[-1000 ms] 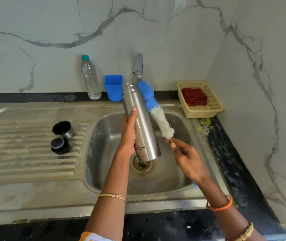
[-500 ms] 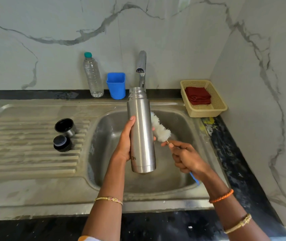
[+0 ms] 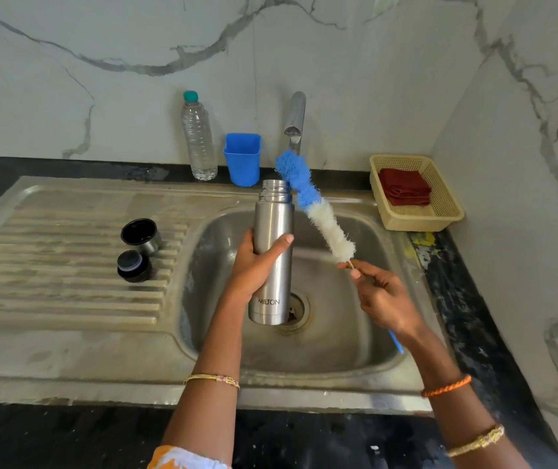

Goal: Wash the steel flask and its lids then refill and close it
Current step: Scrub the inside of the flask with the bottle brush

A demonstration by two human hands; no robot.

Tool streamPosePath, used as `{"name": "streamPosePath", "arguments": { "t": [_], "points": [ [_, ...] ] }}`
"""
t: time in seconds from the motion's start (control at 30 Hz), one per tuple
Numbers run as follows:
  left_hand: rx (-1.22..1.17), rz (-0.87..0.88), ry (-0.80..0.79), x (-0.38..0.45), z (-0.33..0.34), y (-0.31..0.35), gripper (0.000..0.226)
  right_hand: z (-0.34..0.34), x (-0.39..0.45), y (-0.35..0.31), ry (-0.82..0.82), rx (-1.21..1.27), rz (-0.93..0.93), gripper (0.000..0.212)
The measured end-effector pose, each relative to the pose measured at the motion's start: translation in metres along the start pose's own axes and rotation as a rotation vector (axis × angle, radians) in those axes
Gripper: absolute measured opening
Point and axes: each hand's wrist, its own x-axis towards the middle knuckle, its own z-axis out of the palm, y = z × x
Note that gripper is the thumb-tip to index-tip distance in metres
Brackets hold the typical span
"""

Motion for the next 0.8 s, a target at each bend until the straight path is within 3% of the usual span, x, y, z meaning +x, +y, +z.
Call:
{"name": "streamPosePath", "arguments": {
  "t": [0.2,0.3,0.53,0.63,0.8],
  "points": [
    [0.186,0.099,0.137,0.007,0.008,-0.009,0.058,0.021,-0.033,0.008,0.211,-0.404,-0.179,0.034],
    [0.379,0.183,0.195,0.008,0.013,-0.012,0.068,0.02,-0.029,-0.014,0.291,-0.732,-0.25,0.036],
    [0.67,0.278,0.347,0.011,0.013,-0.018,0.083,0.022,-0.021,-0.077,0.218,-0.97,-0.143,0.029],
    [0.437,0.24,0.405,0.013,0.006,-0.018,0.079,0.015,-0.023,-0.065,0.128,-0.86,-0.102,0.031],
    [0.139,0.151,0.317,0.013,-0.008,-0.003,0.058,0.004,-0.024,-0.014,0.078,-0.115,-0.009,0.024]
  ]
}}
